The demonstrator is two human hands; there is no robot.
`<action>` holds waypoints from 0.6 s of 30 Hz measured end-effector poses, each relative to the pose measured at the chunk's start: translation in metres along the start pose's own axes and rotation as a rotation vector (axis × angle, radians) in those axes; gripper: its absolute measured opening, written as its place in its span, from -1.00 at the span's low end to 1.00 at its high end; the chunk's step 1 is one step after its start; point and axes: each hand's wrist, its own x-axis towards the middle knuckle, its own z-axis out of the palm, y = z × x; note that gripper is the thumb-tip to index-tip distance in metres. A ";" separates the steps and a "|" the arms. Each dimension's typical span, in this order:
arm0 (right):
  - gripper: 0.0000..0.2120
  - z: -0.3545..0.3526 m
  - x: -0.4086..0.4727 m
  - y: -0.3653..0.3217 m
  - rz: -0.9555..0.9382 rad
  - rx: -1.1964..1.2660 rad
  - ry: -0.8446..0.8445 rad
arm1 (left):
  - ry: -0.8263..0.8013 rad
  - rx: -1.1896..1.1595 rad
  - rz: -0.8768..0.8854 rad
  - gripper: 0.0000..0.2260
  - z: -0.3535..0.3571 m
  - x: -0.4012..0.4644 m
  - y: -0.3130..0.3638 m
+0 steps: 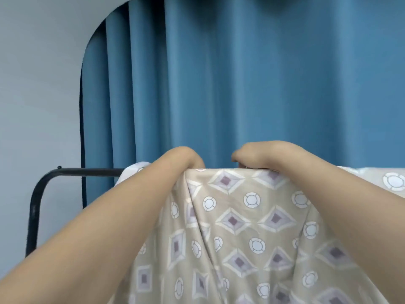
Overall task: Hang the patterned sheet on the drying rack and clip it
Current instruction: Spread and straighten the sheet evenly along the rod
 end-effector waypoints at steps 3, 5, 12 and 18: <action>-0.60 0.004 -0.016 -0.007 0.021 0.350 -0.264 | 0.005 -0.121 0.092 -0.81 0.004 -0.001 -0.015; -0.75 0.005 -0.016 -0.005 -0.049 0.343 -0.322 | -0.004 -0.414 0.179 -0.72 0.011 -0.011 -0.033; -0.78 0.003 -0.005 -0.042 0.105 -0.365 -0.202 | 0.835 -0.887 0.306 -0.87 0.038 -0.072 -0.090; -0.74 0.003 -0.004 -0.115 0.228 -0.656 0.051 | 0.675 -0.321 -0.030 -0.48 0.103 -0.144 -0.110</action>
